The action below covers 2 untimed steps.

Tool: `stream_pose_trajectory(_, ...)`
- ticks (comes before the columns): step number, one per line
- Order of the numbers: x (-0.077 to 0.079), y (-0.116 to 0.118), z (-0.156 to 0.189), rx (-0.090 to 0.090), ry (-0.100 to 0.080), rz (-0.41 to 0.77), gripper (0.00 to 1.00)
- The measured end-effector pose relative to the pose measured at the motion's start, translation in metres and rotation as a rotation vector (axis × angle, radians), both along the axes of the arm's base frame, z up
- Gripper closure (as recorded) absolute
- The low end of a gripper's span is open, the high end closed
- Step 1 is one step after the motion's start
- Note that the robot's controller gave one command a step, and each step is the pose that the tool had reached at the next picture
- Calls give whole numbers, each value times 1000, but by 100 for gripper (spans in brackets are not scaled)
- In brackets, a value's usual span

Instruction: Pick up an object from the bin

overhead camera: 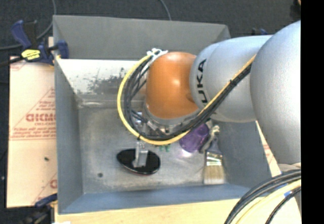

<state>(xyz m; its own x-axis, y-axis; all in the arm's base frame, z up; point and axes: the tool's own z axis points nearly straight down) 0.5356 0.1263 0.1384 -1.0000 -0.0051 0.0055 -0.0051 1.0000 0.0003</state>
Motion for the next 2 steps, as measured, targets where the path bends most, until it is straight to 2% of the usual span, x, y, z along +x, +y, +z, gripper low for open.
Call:
stream_pose_trajectory(1,2,-1,5,1,-8,-6,0)
stream_pose_trajectory(2,-27,-5,-68,1,-1,-16,0)
